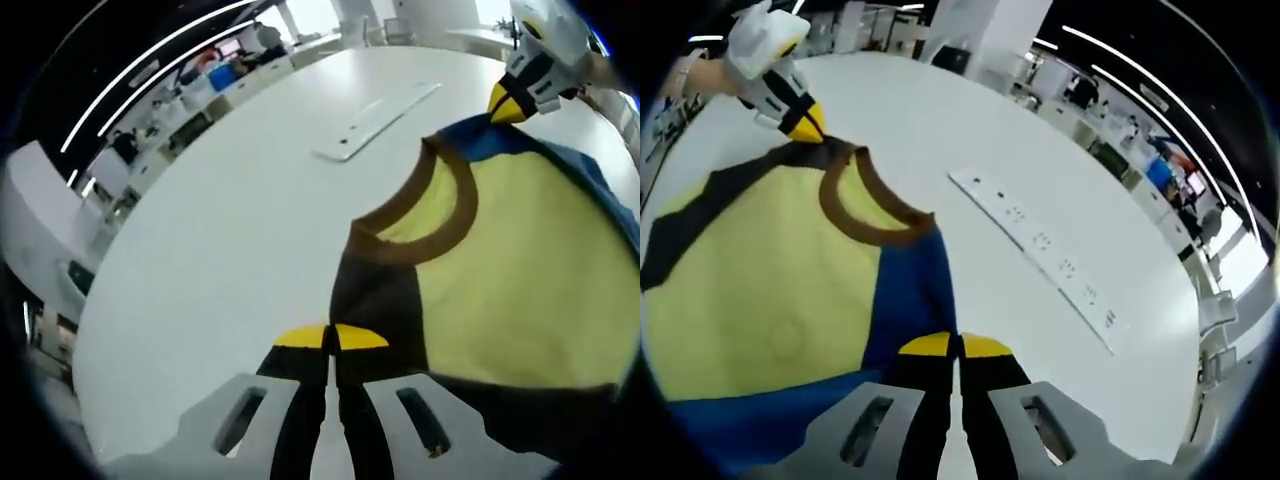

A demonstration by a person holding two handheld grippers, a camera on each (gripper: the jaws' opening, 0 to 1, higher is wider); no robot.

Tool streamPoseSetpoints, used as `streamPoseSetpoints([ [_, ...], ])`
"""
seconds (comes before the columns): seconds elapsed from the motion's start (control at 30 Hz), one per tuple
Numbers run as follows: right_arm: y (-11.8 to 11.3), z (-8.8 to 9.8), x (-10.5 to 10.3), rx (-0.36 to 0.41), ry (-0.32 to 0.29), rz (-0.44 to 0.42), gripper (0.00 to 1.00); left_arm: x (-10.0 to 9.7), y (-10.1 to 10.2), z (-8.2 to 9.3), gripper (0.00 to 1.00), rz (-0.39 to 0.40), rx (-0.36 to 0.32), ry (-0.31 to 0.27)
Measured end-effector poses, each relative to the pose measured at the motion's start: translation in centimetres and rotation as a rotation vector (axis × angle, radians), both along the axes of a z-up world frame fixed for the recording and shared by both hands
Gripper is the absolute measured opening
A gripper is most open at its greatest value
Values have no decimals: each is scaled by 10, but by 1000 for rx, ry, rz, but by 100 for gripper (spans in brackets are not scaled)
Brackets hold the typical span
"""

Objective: Fold the garment on the visible template until the final outline fits inside the template.

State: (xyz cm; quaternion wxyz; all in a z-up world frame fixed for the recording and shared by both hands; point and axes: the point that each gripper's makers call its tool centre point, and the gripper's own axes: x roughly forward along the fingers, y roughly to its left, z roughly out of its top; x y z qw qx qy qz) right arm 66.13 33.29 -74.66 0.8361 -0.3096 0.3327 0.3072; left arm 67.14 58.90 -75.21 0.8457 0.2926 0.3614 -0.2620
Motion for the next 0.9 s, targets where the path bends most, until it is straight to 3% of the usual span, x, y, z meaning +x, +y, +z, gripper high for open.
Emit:
streamPoseSetpoints([
  [0.5, -3, -15, 8, 11, 37, -2, 2, -1, -4, -3, 0, 4, -7, -16],
  [0.73, -5, -14, 17, -4, 15, 6, 5, -1, -4, -1, 0, 24, -8, -16],
  [0.83, -6, -10, 17, 21, 13, -24, 12, 1, -3, 1, 5, 26, -4, -8],
  [0.9, -5, -7, 19, 62, 12, -41, 12, 4, -2, 2, 11, 47, -43, -8],
])
